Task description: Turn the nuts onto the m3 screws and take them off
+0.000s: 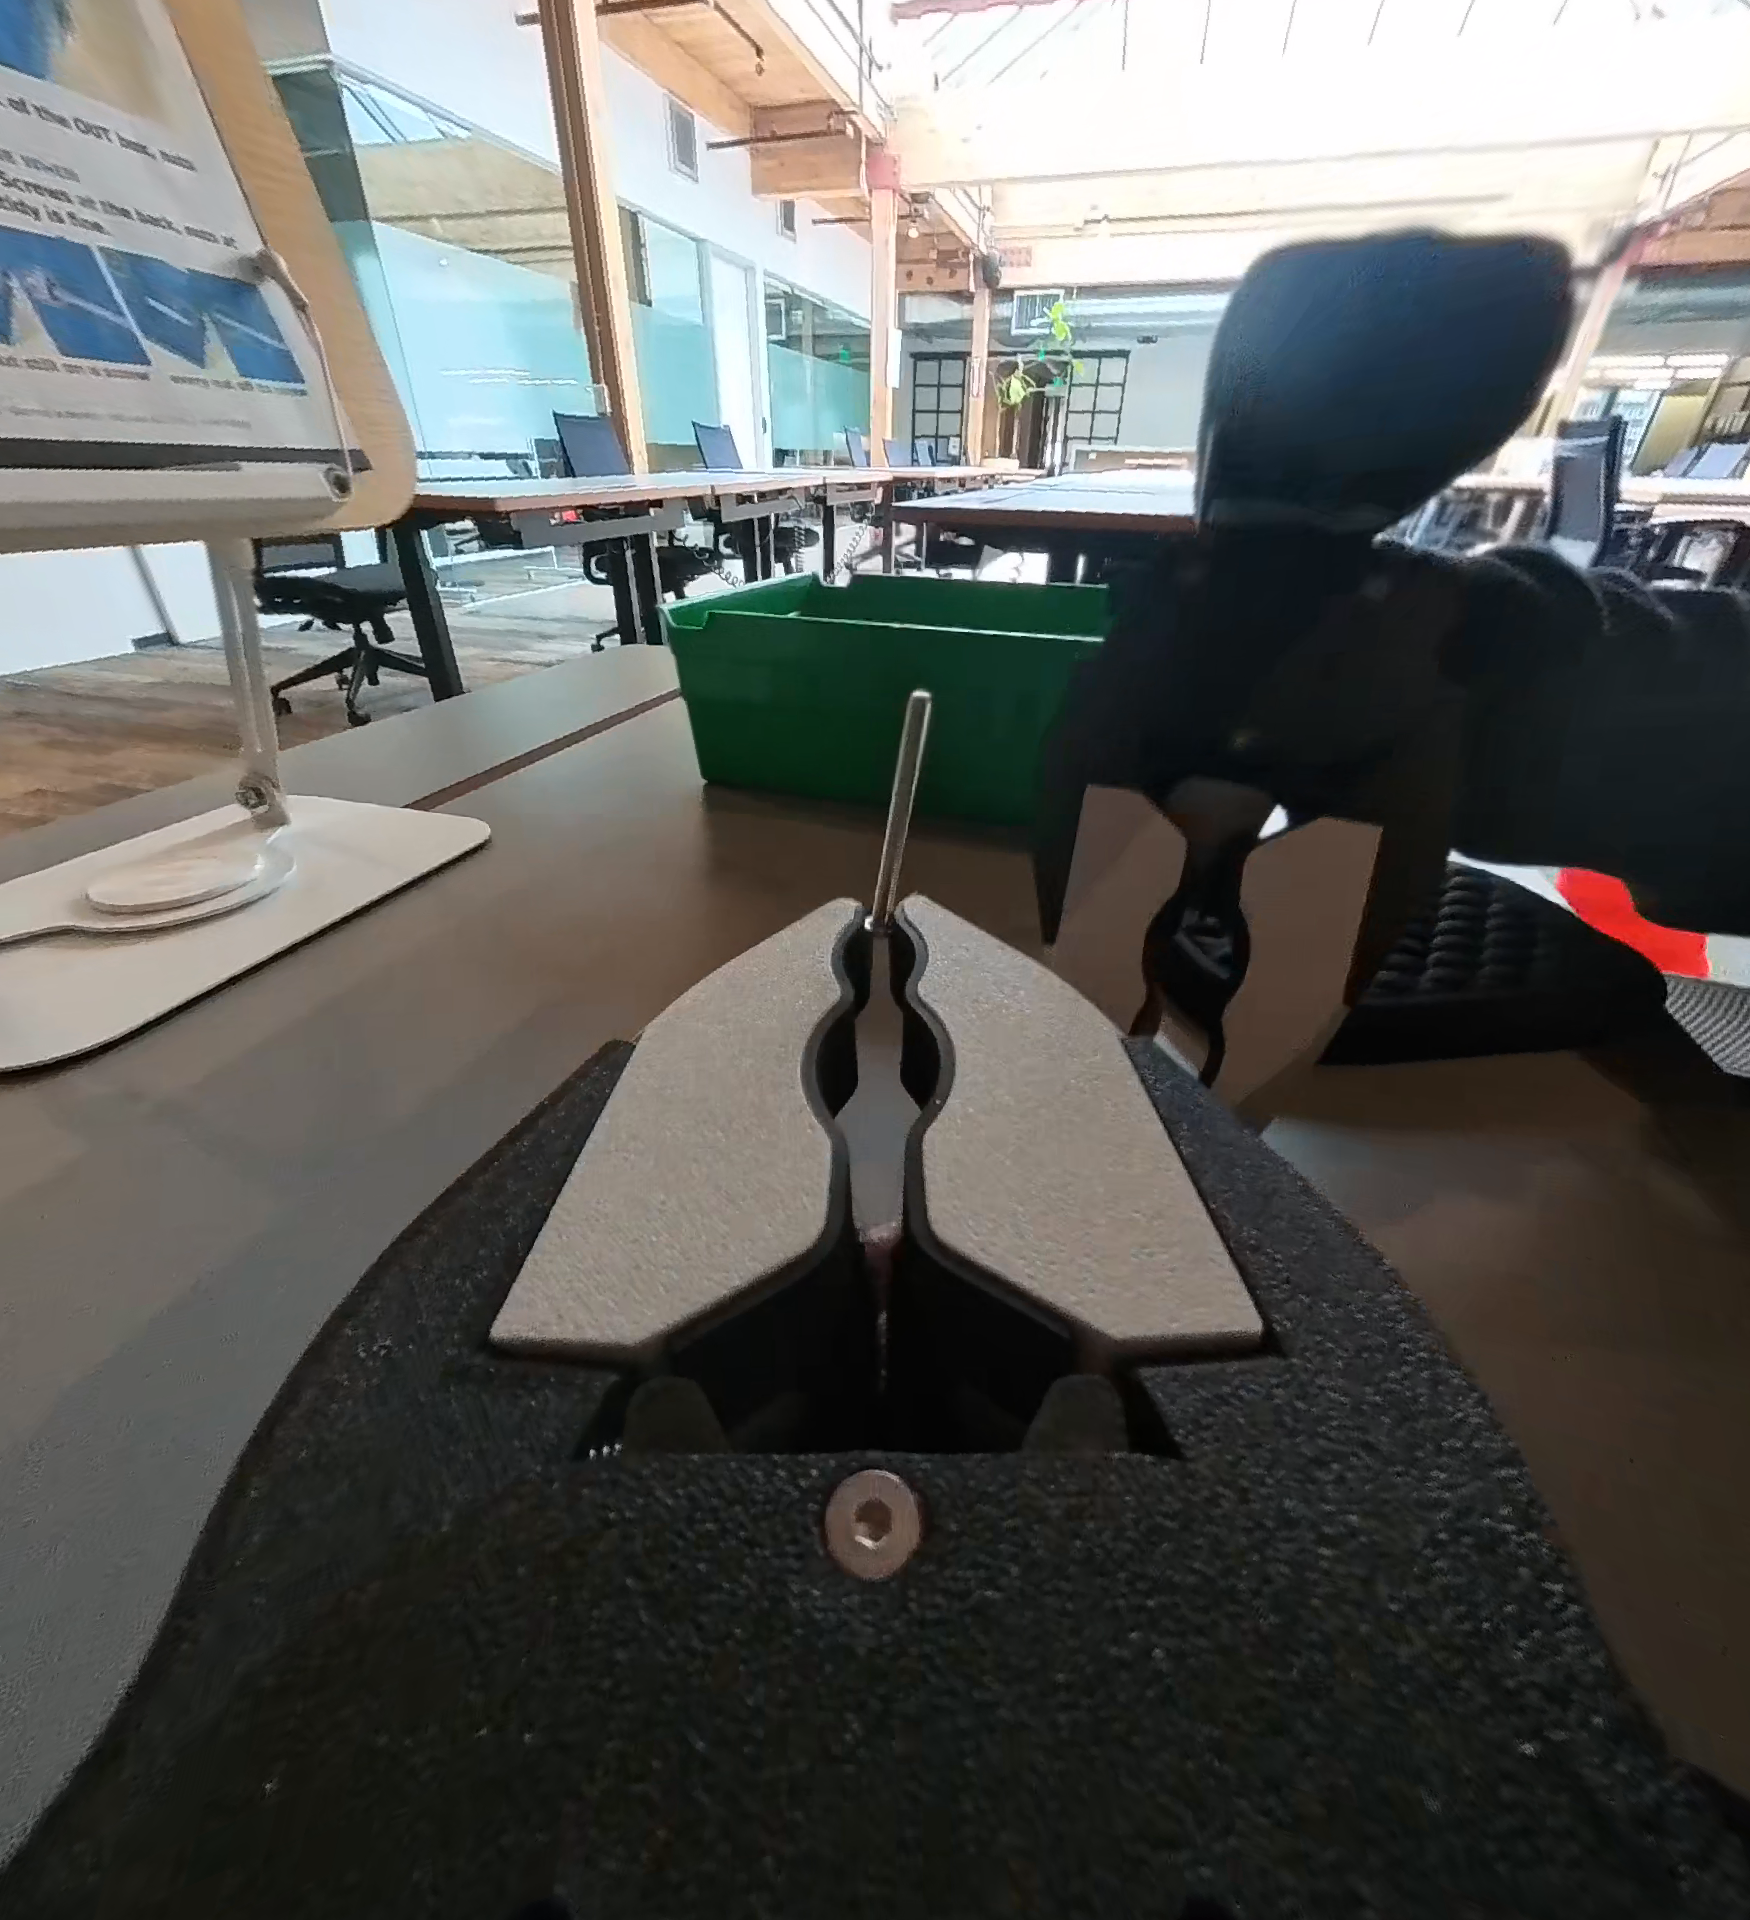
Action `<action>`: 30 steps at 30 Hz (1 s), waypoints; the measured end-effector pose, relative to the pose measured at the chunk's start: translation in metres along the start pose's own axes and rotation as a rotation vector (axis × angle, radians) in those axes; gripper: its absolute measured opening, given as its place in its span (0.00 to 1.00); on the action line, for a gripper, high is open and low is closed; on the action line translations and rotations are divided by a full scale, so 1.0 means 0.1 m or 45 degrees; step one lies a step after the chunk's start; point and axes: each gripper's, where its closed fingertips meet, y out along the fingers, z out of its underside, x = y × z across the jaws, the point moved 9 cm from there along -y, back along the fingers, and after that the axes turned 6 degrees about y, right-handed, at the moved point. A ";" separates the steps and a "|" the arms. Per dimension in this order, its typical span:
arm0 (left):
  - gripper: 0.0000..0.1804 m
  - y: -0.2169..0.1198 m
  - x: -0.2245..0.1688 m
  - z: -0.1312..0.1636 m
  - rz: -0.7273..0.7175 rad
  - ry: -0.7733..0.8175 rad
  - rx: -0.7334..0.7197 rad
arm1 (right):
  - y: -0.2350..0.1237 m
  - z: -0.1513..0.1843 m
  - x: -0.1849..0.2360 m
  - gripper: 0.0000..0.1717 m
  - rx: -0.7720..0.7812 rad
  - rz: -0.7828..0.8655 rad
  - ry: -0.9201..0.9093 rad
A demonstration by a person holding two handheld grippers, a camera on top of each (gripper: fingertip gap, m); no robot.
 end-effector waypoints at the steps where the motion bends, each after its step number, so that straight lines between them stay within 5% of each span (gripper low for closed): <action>1: 0.01 -0.01 0.01 0.00 -0.005 -0.008 -0.010 | 0.03 0.00 -0.01 0.08 0.013 -0.012 0.001; 24: 0.01 0.02 0.00 0.01 0.047 -0.030 0.020 | 0.16 0.01 -0.05 0.02 0.059 0.029 -0.051; 30: 0.01 0.09 -0.16 -0.03 0.296 -0.034 -0.025 | -0.53 -0.28 0.00 0.02 -0.071 0.011 -0.238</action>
